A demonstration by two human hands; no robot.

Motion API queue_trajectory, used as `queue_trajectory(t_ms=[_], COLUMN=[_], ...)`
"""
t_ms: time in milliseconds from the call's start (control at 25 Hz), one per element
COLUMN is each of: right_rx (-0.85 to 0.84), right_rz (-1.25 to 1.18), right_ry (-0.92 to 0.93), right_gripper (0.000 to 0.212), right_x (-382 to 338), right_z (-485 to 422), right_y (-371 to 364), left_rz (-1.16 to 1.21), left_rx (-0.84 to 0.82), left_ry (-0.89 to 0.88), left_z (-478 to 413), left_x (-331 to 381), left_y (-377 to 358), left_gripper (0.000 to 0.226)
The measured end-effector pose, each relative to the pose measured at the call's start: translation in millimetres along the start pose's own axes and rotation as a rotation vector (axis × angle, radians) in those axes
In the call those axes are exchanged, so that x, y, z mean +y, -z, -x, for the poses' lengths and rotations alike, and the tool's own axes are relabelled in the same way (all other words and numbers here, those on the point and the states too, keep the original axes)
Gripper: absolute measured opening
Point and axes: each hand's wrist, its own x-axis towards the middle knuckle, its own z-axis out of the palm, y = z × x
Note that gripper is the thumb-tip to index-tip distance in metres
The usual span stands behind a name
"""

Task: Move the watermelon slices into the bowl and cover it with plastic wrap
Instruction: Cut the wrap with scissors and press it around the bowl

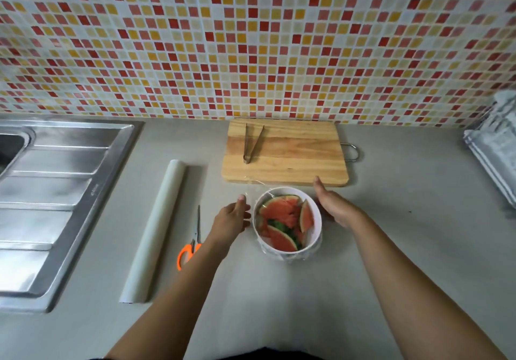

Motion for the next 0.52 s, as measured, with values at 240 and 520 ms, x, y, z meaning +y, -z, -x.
queue_trajectory(t_ms=[240, 520], right_rx=[-0.247, -0.343], right_rz=[-0.065, -0.055], right_ry=[0.025, 0.002], right_gripper=[0.08, 0.028], right_x=[-22, -36], right_z=[-28, -41], right_y=[-11, -10], left_rz=[0.043, 0.006], left_rx=[-0.024, 0.1], left_ry=[-0.015, -0.05], left_z=[-5, -7], left_x=[-3, 0], left_y=[-9, -15], left_gripper=[0.044, 0.02])
